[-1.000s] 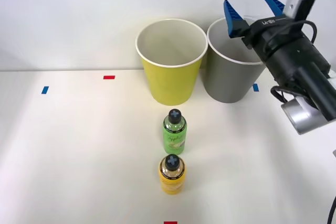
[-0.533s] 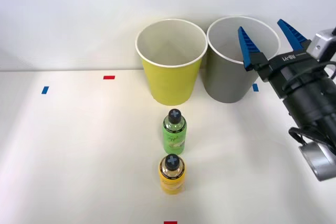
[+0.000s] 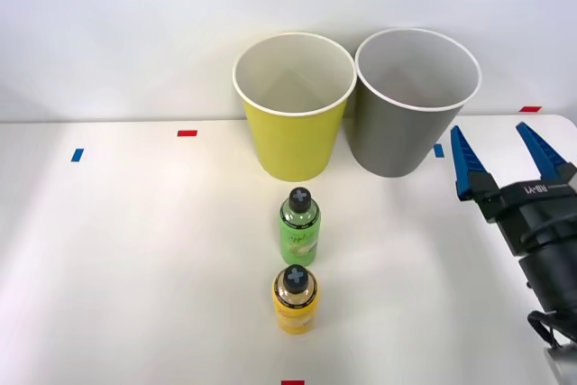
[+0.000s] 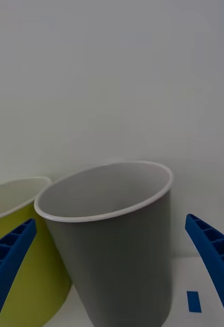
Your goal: Put cans in the gray bin, plastic bottles in the light green bin
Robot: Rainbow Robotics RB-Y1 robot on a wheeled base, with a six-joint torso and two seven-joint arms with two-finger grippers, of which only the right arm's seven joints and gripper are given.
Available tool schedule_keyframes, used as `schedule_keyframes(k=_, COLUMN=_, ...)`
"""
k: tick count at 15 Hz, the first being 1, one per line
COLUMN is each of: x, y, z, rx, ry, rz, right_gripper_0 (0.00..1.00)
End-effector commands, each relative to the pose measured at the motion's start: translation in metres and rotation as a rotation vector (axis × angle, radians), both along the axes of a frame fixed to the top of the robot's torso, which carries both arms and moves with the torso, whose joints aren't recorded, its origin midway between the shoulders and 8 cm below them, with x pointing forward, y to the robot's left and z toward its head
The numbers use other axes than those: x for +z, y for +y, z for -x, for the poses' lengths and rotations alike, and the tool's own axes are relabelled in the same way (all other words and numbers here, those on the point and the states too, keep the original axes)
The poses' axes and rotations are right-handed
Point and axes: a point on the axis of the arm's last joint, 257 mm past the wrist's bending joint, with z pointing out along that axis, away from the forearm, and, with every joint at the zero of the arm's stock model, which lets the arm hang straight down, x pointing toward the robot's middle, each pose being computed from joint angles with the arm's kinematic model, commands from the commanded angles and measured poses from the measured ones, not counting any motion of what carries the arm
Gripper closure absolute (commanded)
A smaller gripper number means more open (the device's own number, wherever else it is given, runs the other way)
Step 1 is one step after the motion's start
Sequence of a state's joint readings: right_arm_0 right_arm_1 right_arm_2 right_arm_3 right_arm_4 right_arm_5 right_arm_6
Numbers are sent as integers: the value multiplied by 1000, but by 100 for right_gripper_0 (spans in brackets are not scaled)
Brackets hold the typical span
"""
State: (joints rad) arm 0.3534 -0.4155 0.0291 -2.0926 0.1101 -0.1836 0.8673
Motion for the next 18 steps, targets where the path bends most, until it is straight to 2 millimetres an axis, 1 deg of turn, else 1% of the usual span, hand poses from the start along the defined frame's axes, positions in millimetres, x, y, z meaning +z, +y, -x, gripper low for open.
schedule_keyframes(k=1, x=-31, y=-26, z=19, rx=-79, ry=61, rz=-65, right_gripper_0=0)
schedule_keyframes(k=4, x=-55, y=-44, z=35, rx=-142, ry=114, rz=-109, right_gripper_0=0)
schedule_keyframes(k=8, x=-72, y=-59, z=47, rx=-219, ry=143, rz=-163, right_gripper_0=0)
schedule_keyframes(k=11, x=-81, y=-60, z=54, rx=-241, ry=161, rz=-183, right_gripper_0=0)
schedule_keyframes(k=15, x=-102, y=-62, z=66, rx=-259, ry=219, rz=-172, right_gripper_0=0)
schedule_keyframes(k=17, x=-115, y=-64, z=65, rx=-278, ry=266, rz=-158, right_gripper_0=0)
schedule_keyframes(k=18, x=-116, y=-63, z=64, rx=-278, ry=269, rz=-153, right_gripper_0=0)
